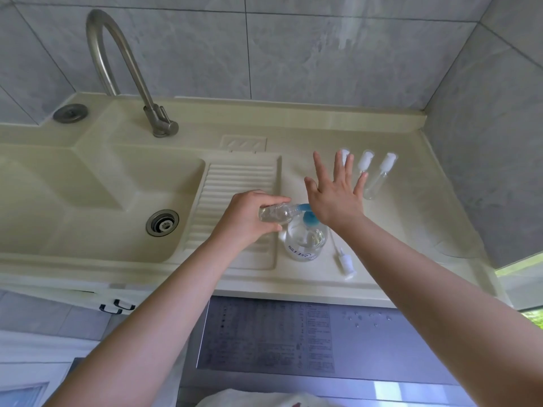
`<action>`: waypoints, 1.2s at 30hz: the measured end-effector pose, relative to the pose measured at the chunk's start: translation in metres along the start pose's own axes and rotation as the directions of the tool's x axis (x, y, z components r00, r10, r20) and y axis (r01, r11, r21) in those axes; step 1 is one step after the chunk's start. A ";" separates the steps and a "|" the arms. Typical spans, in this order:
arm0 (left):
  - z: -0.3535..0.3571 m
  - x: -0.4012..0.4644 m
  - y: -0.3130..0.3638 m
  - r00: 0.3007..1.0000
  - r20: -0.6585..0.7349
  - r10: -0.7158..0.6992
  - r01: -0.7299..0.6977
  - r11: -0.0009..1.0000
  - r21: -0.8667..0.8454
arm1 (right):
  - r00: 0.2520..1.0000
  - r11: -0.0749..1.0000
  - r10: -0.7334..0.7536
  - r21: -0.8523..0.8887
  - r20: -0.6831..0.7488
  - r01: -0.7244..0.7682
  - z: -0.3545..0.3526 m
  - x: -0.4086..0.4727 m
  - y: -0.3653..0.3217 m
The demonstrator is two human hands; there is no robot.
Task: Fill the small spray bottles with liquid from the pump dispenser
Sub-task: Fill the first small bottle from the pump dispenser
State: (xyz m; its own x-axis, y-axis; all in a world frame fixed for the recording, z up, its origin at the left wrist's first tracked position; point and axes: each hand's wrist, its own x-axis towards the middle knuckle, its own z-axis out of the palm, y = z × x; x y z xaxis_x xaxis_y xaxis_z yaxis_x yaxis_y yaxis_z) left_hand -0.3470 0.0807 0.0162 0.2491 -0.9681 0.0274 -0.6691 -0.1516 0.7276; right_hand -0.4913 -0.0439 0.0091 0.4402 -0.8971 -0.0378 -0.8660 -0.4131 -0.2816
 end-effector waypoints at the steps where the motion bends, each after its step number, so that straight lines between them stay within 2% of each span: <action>1: -0.001 0.000 0.000 1.000 0.000 0.000 0.000 1.000 -0.003 | 1.000 1.000 0.003 0.012 -0.004 -0.003 -0.002 0.001 -0.001; 11: 0.000 -0.001 -0.001 1.000 0.000 -0.007 0.007 1.000 -0.009 | 0.999 0.998 -0.031 -0.061 -0.009 0.030 0.003 0.001 -0.002; 18: 0.002 0.001 0.000 1.000 0.001 -0.003 0.003 1.000 -0.018 | 0.997 0.997 0.003 0.077 0.072 -0.009 0.003 0.002 -0.002; 22: 0.003 0.003 0.000 1.000 0.006 -0.003 0.003 1.000 -0.010 | 0.999 1.000 -0.005 0.024 0.038 0.004 0.008 0.001 -0.002; 27: 0.000 0.001 0.000 1.000 0.000 0.000 0.000 1.000 -0.014 | 0.999 0.999 0.007 0.046 0.042 -0.009 0.000 0.003 -0.003; 33: 0.001 0.002 0.001 1.000 0.005 -0.007 0.007 1.000 0.002 | 0.999 0.998 -0.036 -0.045 0.029 0.037 0.008 0.001 -0.002; 36: 0.003 0.002 0.000 1.000 0.009 -0.010 0.010 1.000 0.005 | 1.000 0.999 -0.021 -0.028 0.016 0.022 0.005 0.000 0.000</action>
State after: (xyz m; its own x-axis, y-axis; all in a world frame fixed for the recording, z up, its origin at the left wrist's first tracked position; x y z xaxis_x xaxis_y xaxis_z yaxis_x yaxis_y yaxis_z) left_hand -0.3487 0.0779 0.0140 0.2496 -0.9682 0.0143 -0.6702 -0.1621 0.7242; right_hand -0.4896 -0.0433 0.0041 0.4622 -0.8855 -0.0474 -0.8626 -0.4366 -0.2554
